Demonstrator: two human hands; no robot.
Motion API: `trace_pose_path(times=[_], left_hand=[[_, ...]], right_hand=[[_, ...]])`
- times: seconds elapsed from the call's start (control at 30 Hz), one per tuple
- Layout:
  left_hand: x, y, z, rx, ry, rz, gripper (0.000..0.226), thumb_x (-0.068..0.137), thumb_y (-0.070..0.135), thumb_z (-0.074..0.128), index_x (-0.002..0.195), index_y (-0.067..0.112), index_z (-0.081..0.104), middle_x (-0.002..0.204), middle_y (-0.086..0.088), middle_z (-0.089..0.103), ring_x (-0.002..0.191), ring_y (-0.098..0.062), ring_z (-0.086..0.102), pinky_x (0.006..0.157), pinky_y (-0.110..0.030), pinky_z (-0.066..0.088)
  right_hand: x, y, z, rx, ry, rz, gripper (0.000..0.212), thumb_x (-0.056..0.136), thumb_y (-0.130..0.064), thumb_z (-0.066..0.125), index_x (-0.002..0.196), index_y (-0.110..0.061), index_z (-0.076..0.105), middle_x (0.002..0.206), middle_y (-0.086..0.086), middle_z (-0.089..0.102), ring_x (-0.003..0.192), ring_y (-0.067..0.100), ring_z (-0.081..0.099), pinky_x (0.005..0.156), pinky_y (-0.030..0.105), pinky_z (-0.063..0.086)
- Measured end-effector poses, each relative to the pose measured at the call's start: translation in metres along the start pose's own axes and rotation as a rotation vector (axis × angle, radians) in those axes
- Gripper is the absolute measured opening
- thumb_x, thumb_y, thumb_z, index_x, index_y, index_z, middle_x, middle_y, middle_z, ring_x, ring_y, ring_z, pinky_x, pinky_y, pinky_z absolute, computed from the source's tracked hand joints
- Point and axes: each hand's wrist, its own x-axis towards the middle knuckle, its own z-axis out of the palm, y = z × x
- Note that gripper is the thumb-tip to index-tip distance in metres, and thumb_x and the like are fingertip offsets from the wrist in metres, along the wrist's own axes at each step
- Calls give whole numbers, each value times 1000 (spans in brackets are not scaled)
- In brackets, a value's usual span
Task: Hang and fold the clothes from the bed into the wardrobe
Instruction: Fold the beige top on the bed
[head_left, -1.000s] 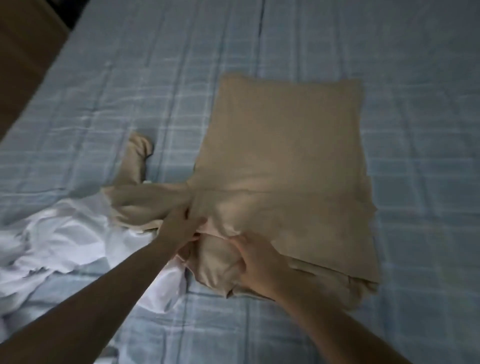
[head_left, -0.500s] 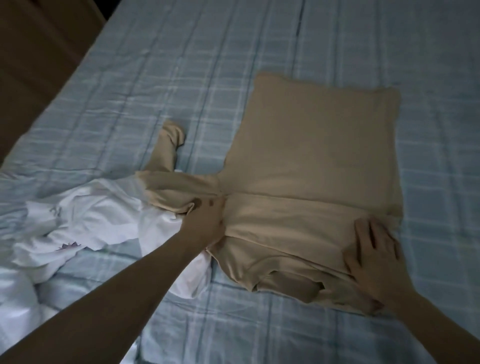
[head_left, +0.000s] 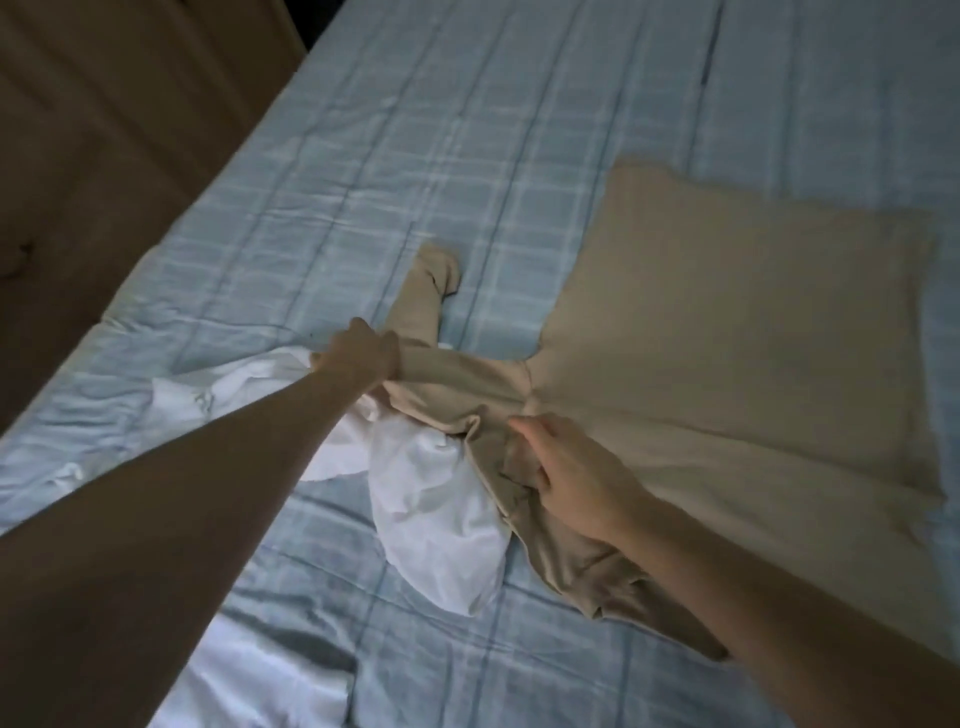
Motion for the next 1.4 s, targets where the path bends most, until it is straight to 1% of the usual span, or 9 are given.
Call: trace_pose_path(times=[0.13,0.23,0.47,0.73,0.87,1.03,1.13,1.27,1.4], left_hand=[[2,1,3,-118,3,-23,45,83,33,60,124,15,53,122,-13,60,118,-34,54,101,-41,41],[3,-6,1,-174,-23,71,20,73,25,65,92,25,69,102,-3,71,102,-27,66,92,-39,52],[15,-25,-12,-193,-99,417,11,78,24,67,68,26,72,85,-5,74,87,-23,69,82,-34,54],[9,-51,-28,-1200,-53,128,5,89,5,66,86,8,67,87,-6,63,75,-17,68,78,-31,59],[4,-59,-23,-1115,-169,-11,14,97,3,51,85,10,55,79,-10,56,62,-19,63,59,-30,55],[7,-55,-12,-925,-228,-12,35,85,-14,39,74,6,65,82,-22,65,71,-25,58,60,-31,51],[8,-36,-17,-820,-309,-5,23,91,-2,44,79,6,62,81,-18,63,72,-23,55,67,-35,47],[3,-4,-29,-1407,-599,-183,25,94,30,52,101,11,67,96,-13,68,85,-25,66,79,-33,54],[7,6,-47,-1884,-471,-225,41,99,38,32,109,10,61,102,-12,67,93,-28,65,78,-35,56]], right_hand=[[33,-1,11,-47,-194,143,49,84,-13,50,132,-11,44,132,15,46,123,33,43,101,37,39],[47,-11,5,-80,-232,220,39,89,-20,46,126,-12,48,130,13,50,121,32,47,96,40,43],[111,-78,-19,106,229,-20,33,82,-3,50,113,-8,60,110,10,61,103,28,56,88,35,43],[188,-127,-13,106,-193,115,48,69,-59,67,91,-17,64,79,-1,62,78,20,61,68,33,48],[194,-124,-14,-33,-195,162,10,84,-26,63,88,-19,58,98,6,58,93,23,56,71,25,37],[187,-116,-45,991,103,299,11,60,-6,53,61,-16,55,53,0,50,61,22,49,53,28,34],[175,-102,-64,1206,134,332,29,43,5,46,65,-12,55,68,10,54,71,26,56,58,27,42],[164,-90,-78,1232,78,379,37,49,13,44,76,-9,58,75,11,58,76,25,58,64,28,45],[156,-80,-85,948,166,458,32,64,16,44,65,-16,50,59,4,44,56,18,42,48,22,28]])
